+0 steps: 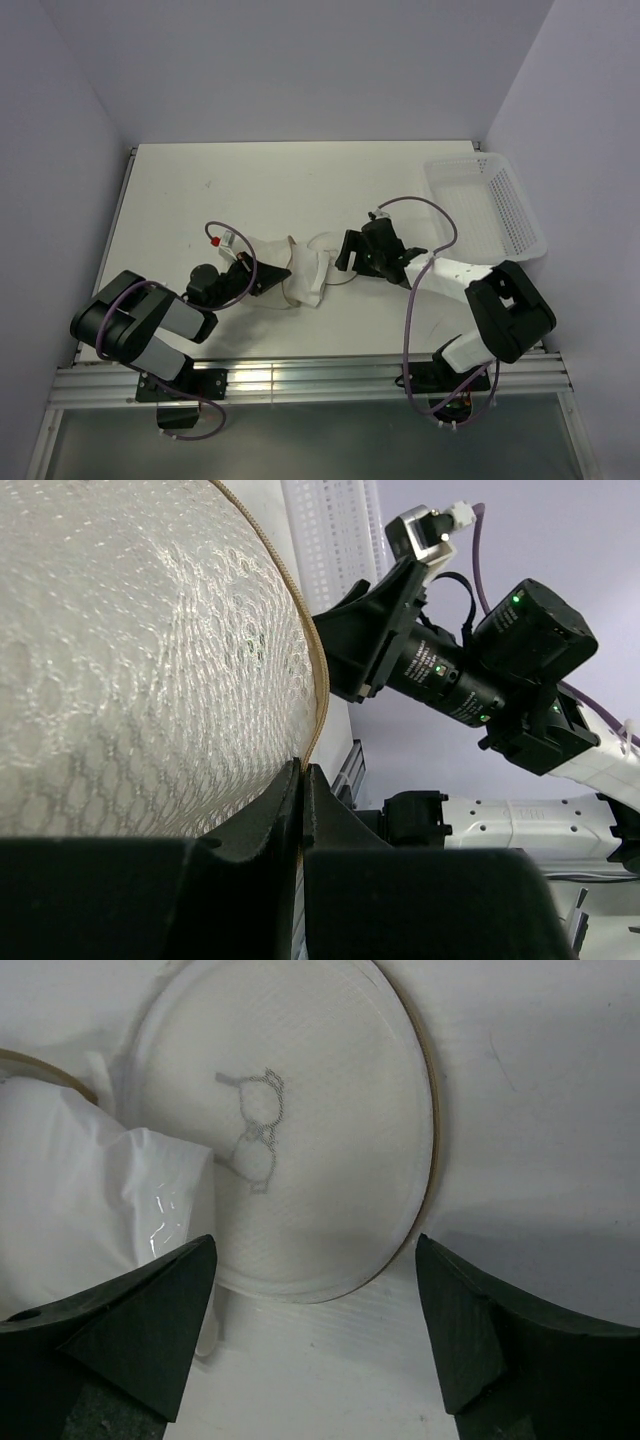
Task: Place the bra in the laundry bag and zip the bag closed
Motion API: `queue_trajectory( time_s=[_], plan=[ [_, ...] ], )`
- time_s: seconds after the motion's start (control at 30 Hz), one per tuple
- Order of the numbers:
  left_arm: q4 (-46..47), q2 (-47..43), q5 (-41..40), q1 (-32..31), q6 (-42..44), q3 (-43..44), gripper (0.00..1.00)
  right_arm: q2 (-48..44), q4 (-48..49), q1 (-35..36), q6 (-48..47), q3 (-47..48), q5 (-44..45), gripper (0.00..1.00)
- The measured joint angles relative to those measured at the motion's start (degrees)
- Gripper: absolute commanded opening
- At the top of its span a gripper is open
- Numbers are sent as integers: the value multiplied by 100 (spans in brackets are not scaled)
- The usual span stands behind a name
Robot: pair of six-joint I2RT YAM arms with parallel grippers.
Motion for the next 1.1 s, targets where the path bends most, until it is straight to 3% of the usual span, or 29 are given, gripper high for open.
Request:
queue_trajectory(
  time_s=[0.23,0.33,0.37,0.43,0.6,0.8,0.93,1.1],
  plan=[
    [0,0,44,15,0,0,8,223,227,0,160,-74,-4,76],
    [0,11,42,20,0,0,8,317,422,0,227,-109,46,46],
    [0,22,42,24,-2,0,8,369,503,0,256,-131,76,19],
    [2,61,42,26,-2,2,8,492,697,-2,321,-201,149,1],
    [0,98,42,39,0,2,8,203,1023,17,382,-448,409,0],
    [-70,-210,17,66,107,90,12,-1716,584,304,-59,-352,1008,0],
    [-313,-820,-116,66,289,393,19,-2640,94,411,-487,330,1292,0],
    [-1145,-1709,-437,63,411,754,25,-2734,-671,675,-979,1803,1515,0]
  ],
)
